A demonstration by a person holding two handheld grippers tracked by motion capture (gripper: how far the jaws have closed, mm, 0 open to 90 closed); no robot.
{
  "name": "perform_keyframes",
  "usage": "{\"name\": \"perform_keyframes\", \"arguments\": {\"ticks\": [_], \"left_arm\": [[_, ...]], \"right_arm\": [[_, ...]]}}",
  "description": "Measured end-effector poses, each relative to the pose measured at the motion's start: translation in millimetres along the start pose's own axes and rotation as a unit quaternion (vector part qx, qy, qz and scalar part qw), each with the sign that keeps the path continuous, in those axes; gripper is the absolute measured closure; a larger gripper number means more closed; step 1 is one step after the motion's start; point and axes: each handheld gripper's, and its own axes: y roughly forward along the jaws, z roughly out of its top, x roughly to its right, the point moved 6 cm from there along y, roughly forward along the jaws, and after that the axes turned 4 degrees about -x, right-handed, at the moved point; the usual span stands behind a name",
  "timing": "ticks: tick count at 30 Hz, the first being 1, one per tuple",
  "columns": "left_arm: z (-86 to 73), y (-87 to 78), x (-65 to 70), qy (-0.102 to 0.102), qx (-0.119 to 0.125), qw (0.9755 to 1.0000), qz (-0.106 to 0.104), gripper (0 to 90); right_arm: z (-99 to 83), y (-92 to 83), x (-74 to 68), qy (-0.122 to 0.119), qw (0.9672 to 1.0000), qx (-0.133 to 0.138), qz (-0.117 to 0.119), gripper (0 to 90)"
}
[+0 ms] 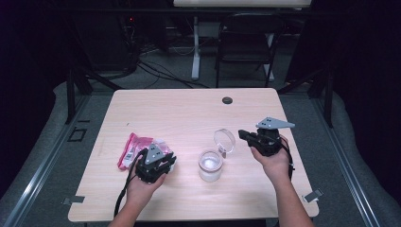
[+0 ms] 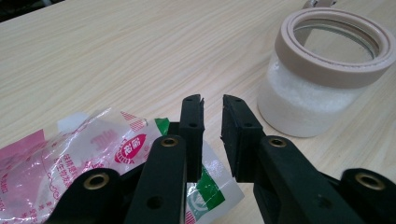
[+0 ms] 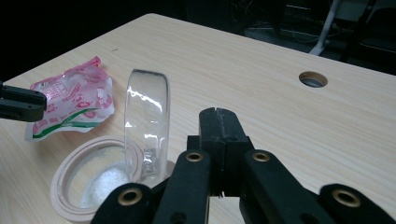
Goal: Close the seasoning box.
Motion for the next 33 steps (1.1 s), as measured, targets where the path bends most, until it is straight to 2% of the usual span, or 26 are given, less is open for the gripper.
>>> {"name": "perform_keyframes", "arguments": {"ticks": [9,18,25,33], "left_arm": [[-0.9,1.7,2.8,0.009,-0.008,0.9999,0.001,80.3],[-1.5,2.6,4.8,0.008,-0.008,0.9999,-0.005,79.3],[-1.5,2.3,4.6,0.007,-0.008,0.9999,-0.004,79.2],[-1.2,0.8,1.9,0.002,-0.004,1.0000,0.000,78.4]], "right_arm": [[-1.2,3.8,-2.5,-0.002,1.0000,-0.004,0.002,90.0],[-6.9,11.9,-2.6,0.001,0.9999,-0.015,0.005,90.0],[-9.2,18.2,-9.8,-0.010,0.9995,-0.026,0.011,90.0],[-9.6,22.3,-19.2,-0.019,0.9992,-0.028,0.020,90.0]]}}
